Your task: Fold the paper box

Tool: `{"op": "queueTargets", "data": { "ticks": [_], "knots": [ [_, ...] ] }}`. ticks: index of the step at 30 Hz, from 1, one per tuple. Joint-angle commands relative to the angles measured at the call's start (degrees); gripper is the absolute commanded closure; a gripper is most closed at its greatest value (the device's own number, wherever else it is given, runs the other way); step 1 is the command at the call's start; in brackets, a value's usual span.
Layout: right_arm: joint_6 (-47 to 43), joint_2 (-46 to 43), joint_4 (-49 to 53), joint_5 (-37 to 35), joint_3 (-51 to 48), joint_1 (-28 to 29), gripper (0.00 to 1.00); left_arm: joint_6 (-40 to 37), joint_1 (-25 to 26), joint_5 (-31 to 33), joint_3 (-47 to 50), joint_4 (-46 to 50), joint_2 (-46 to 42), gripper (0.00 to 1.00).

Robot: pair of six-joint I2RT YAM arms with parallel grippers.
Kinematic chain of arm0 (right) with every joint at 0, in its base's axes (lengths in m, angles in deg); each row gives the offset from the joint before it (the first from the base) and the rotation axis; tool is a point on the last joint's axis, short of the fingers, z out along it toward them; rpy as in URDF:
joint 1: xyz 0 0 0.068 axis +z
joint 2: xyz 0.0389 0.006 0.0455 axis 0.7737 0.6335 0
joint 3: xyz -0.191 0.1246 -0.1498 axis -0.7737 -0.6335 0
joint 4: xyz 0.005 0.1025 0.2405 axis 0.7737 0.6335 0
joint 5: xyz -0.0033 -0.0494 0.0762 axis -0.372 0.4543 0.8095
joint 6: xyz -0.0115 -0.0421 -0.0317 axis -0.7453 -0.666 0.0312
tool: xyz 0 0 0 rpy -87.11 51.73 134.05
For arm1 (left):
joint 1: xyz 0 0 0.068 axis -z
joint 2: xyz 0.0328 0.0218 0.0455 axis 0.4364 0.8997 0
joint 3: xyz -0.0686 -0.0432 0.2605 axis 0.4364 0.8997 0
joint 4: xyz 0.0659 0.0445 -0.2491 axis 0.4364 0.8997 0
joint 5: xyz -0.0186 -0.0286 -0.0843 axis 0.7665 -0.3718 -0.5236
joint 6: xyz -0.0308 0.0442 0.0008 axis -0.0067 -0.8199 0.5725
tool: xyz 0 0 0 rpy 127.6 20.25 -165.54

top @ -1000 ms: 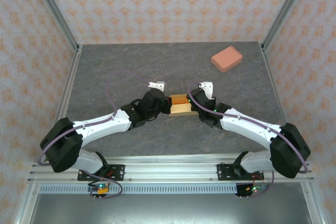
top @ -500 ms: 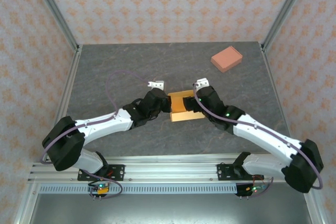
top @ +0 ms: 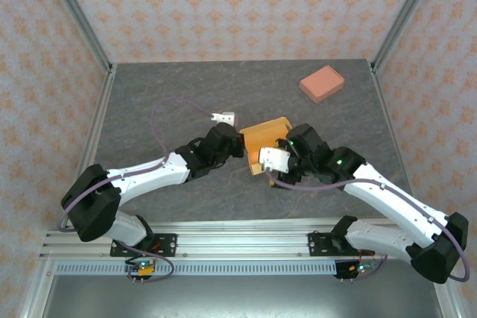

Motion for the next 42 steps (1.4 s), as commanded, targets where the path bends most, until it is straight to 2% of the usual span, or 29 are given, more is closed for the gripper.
{"op": "queueTargets", "data": {
  "ticks": [1, 7, 11, 16, 19, 25, 33, 38, 42],
  "knots": [
    [-16.2, -2.54, -1.25, 0.46, -4.03, 0.81, 0.13, -1.17, 0.42, 0.5, -1.74, 1.23, 1.0, 0.99],
    [-24.56, -1.75, -15.1, -6.34, -11.49, 0.9, 0.14, -1.35, 0.29, 0.17, -2.14, 1.41, 1.55, 0.99],
    [-25.88, -0.64, -28.13, -9.91, -16.42, 0.9, 0.15, -1.62, 0.23, -0.54, -2.47, 1.43, 1.98, 0.99],
    [-24.84, 4.78, -37.97, -18.17, -15.64, 0.9, 0.32, -1.62, 0.08, -1.66, -3.02, 0.97, 3.09, 0.99],
    [-22.79, 8.6, -41.39, -20.11, -13.93, 0.64, 0.38, -1.62, -0.06, -2.07, -3.24, 0.88, 3.7, 0.99],
    [-14.41, 15.59, -46.8, -16.76, -10.67, -1.23, 0.46, -0.7, -1.02, -3.16, -2.51, -0.15, 3.68, 0.99],
    [-4.93, 25.43, -53.23, -13.67, -6.54, -2.69, 0.49, -0.1, -2.84, -5.69, -2.0, -1.23, 3.96, 0.99],
    [4.91, 24.08, -55.24, -10.12, -4.92, -3.92, 0.42, -0.53, -3.77, -6.34, -3.12, -0.29, 4.36, 1.0],
    [12.09, 19.23, -53.62, -0.86, -6.62, -9.09, 0.39, -0.38, -4.73, -6.36, -3.03, 0.13, 3.62, 0.99]
  ]
}}
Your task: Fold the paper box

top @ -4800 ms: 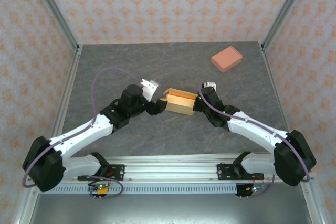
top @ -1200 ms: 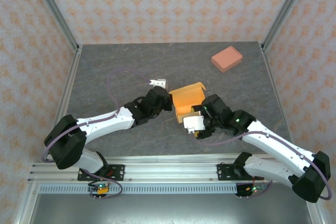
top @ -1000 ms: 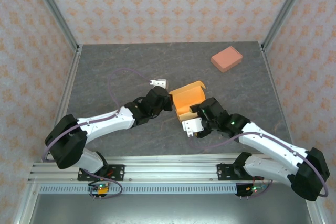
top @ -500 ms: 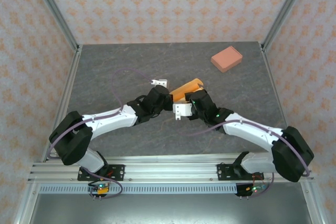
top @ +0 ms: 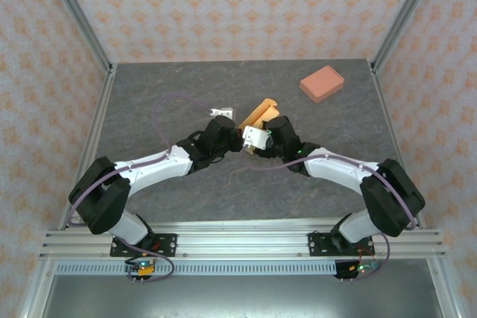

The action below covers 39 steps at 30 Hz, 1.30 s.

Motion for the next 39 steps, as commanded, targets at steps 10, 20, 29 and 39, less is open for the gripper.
{"op": "queueTargets", "data": {
  "ticks": [10, 20, 29, 39],
  "knots": [
    [34.88, -16.29, -5.82, 21.62, -4.6, -14.14, 0.34, -0.46, -1.11, -1.39, -0.82, 0.64, -1.13, 0.99],
    [87.87, -12.73, 22.52, 6.74, 2.86, -26.49, 0.51, -0.03, -1.2, -1.73, -1.0, 0.69, -1.41, 0.99],
    [98.98, -4.52, 14.2, 23.18, 1.31, -21.81, 0.76, 0.19, -1.2, -1.82, -1.12, 0.61, -1.04, 0.98],
    [96.14, 6.03, 22.13, 16.37, 14.4, -13.88, 0.75, 5.27, -4.39, -5.53, 2.22, -4.33, 0.32, 0.98]
  ]
}}
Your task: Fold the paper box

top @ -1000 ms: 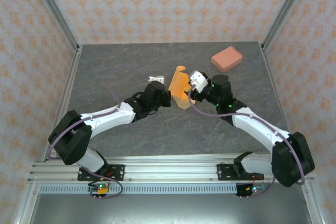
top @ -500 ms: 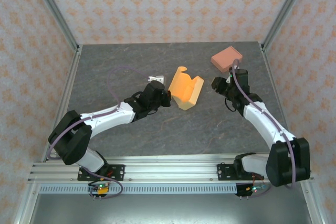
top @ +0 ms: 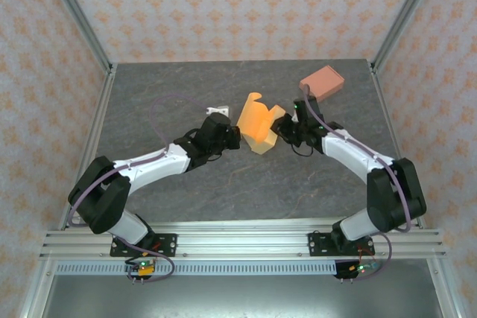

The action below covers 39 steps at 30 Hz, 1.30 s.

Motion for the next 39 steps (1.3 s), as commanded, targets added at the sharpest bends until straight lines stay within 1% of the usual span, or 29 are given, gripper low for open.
{"op": "queueTargets", "data": {
  "ticks": [1, 7, 11, 16, 19, 22, 25, 27, 28, 30, 32, 36, 39],
  "knots": [
    [-0.18, 4.19, 3.65, -2.2, 5.14, 1.79, 0.75, 3.25, -1.39, -2.31, 1.66, -3.98, 0.76, 0.97],
    [-0.07, 10.85, 5.54, -1.77, 11.54, 4.29, 0.73, 5.55, -2.39, -4.14, 2.0, -6.36, 3.9, 0.98],
    [-2.22, 10.52, 7.53, -2.41, 14.61, 4.26, 0.69, 6.36, -3.07, -4.72, 1.87, -7.22, 5.25, 0.98],
    [-8.34, 10.11, 15.69, -1.4, 19.97, 2.69, 0.62, 7.81, -4.28, -5.5, 2.26, -8.48, 6.94, 0.97],
    [-7.89, 7.53, 18.12, -3.15, 18.84, -0.71, 0.59, 8.95, -4.81, -6.1, 2.56, -9.56, 8.16, 0.97],
    [-6.88, 3.98, 19.74, -4.87, 15.88, -4.72, 0.54, 10.41, -5.06, -6.52, 2.7, -10.78, 9.38, 0.97],
    [-5.67, 1.37, 22.9, -9.93, 13.48, -7.19, 0.49, 11.5, -5.11, -7.02, 2.55, -11.77, 10.66, 0.97],
    [-5.46, 0.54, 20.94, -9.43, 11.1, -7.45, 0.46, 12.2, -5.11, -7.57, 2.35, -12.37, 11.44, 0.96],
    [-5.43, 0.83, 18.94, -6.84, 10.22, -7.37, 0.46, 12.44, -5.11, -7.87, 2.35, -12.8, 11.73, 0.96],
    [-4.15, 2.84, 15.69, -1.2, 9.93, -6.88, 0.47, 12.94, -5.11, -8.35, 2.09, -13.03, 12.25, 0.96],
    [-4.63, 5.32, 13.85, 2.62, 11.84, -5.17, 0.51, 13.16, -5.1, -8.36, 1.84, -13.12, 12.5, 0.97],
    [-7.63, 10.49, 16.95, 0.45, 18.91, -0.26, 0.64, 14.03, -5.11, -8.55, 1.65, -13.45, 12.89, 0.97],
    [-8.16, 15.08, 18.97, -0.24, 22.45, 1.64, 0.67, 14.53, -5.11, -8.54, 1.89, -13.96, 13.06, 0.97]
  ]
}}
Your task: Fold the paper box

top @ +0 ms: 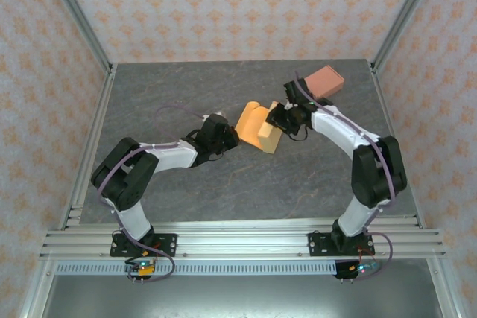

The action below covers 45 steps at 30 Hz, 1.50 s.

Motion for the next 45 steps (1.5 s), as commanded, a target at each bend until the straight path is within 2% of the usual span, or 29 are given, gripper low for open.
{"op": "queueTargets", "data": {
  "ticks": [1, 5, 8, 9, 11, 12, 16, 19, 24, 26, 28, 29, 33, 36, 39, 45],
  "knots": [
    [-1.21, 3.91, 1.92, 0.5, 4.67, 1.87, 0.68, 1.51, -0.05, -0.8, -0.16, -2.77, 0.46, 0.97],
    [-0.58, 8.77, 1.62, 2.29, 6.39, 3.41, 0.69, 1.85, -0.09, -0.55, -0.09, -2.89, 0.91, 0.97],
    [-0.67, 8.87, 1.76, 1.29, 6.1, 3.52, 0.69, 1.63, -0.1, -0.13, -0.08, -2.24, 0.98, 0.95],
    [-1.34, 8.36, 2.19, 0.34, 6.09, 3.5, 0.69, 1.44, -0.17, 0.28, -0.16, -1.73, 0.99, 0.87],
    [-2.93, 7.31, 3.7, -0.76, 6.39, 3.22, 0.68, 1.35, -0.28, 1.54, -0.03, -0.11, 0.6, 0.62],
    [-3.89, 6.56, 4.42, -0.93, 6.38, 2.9, 0.67, 1.35, -0.52, 2.05, 0.17, 0.44, 0.25, 0.55],
    [-6.51, 2.27, 6.33, -2.15, 4.76, 1.05, 0.62, 0.51, -0.86, 4.69, 1.72, 1.59, -2.5, 0.55],
    [-9.32, -1.34, 7.59, -4.06, 3.11, -0.65, 0.45, -0.75, -0.91, 5.73, 1.66, 3.23, -3.74, 0.56],
    [-12.67, -4.26, 9.76, -10.16, 3.76, -1.87, 0.32, -1.73, -0.95, 6.2, 1.04, 4.73, -4.36, 0.54],
    [-12.1, -2.96, 10.68, -10.58, 5.34, -1.78, 0.23, -1.52, -0.9, 6.55, 1.28, 4.81, -4.53, 0.53],
    [-11.19, -0.91, 11.53, -10.22, 7.52, -1.29, 0.13, -1.27, -0.9, 7.01, 1.55, 5.06, -4.95, 0.47],
    [-10.95, 0.24, 11.63, -10.15, 8.5, -0.72, 0.1, -1.16, -0.92, 7.5, 1.76, 5.33, -5.31, 0.4],
    [-9.16, 4.65, 12.99, -12.66, 12.35, 1.18, 0.09, -0.55, -0.97, 9.52, 2.22, 6.36, -6.73, 0.27],
    [-8.45, 7.59, 12.96, -10.71, 15.15, 2.27, 0.1, -0.03, -0.96, 11.09, 2.05, 7.64, -7.03, 0.17],
    [-8.15, 9.28, 13.73, -10.73, 17.89, 3.71, 0.1, 1.6, -1.24, 12.2, 2.11, 8.19, -6.59, 0.16],
    [-7.48, 13.05, 17.99, -15.62, 22.35, 5.15, 0.09, 7.84, -2.02, 11.34, 2.5, 7.07, -3.57, 0.21]
  ]
}}
